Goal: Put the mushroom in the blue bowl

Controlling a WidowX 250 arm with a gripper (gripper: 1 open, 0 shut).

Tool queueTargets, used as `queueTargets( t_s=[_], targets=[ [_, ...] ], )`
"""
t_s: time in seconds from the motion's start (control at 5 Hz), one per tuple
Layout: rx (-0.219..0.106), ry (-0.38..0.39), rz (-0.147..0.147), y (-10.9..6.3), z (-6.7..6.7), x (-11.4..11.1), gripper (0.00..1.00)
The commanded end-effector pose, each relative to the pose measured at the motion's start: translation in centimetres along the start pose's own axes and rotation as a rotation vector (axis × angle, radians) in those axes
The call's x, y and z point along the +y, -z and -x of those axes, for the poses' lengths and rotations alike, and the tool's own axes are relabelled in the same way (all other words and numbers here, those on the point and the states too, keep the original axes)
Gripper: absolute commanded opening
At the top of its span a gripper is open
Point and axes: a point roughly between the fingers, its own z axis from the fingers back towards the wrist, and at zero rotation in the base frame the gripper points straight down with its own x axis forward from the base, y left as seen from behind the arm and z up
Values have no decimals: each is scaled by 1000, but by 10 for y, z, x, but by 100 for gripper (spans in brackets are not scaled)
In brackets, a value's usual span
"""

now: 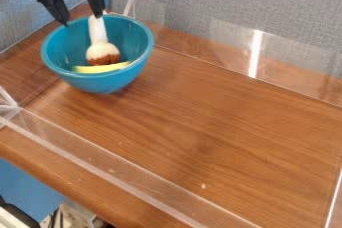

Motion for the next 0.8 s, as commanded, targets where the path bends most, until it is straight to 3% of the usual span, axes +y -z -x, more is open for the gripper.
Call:
queueTargets(
  t_s=[0.0,0.4,0.6],
  targets=[
    [-83,2,-21,-23,2,-19,100],
    [-80,40,-28,-27,11,-34,100],
    [-84,32,-38,-26,9,-42,100]
  ],
)
